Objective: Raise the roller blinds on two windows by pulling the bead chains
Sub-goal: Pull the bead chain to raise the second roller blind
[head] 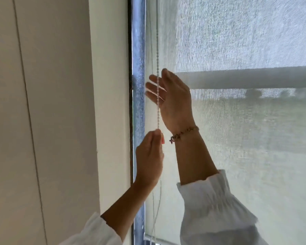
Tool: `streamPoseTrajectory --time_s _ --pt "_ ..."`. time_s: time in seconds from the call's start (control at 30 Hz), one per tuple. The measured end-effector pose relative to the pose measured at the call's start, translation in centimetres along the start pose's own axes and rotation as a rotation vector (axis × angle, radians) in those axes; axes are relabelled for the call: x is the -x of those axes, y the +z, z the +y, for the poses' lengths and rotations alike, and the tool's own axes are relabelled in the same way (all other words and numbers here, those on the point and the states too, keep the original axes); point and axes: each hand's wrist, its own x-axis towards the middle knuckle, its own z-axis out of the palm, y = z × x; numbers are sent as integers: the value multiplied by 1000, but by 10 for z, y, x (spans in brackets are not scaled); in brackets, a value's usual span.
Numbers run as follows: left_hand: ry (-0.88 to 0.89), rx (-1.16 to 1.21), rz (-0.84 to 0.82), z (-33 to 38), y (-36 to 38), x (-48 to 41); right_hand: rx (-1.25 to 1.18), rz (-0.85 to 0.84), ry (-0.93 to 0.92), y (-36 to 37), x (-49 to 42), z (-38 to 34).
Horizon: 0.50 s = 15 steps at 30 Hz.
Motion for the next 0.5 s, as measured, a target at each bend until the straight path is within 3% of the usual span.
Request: streamPoseTrajectory --time_s 0.17,0.3,0.5 --pt "12 -99 -60 -15 -24 15 252 210 -219 26 -18 9" --pt "-128 119 -92 -6 -26 -3 344 316 -431 29 -15 15" --pt "24 132 -51 36 -32 -78 456 372 -578 19 -13 29"
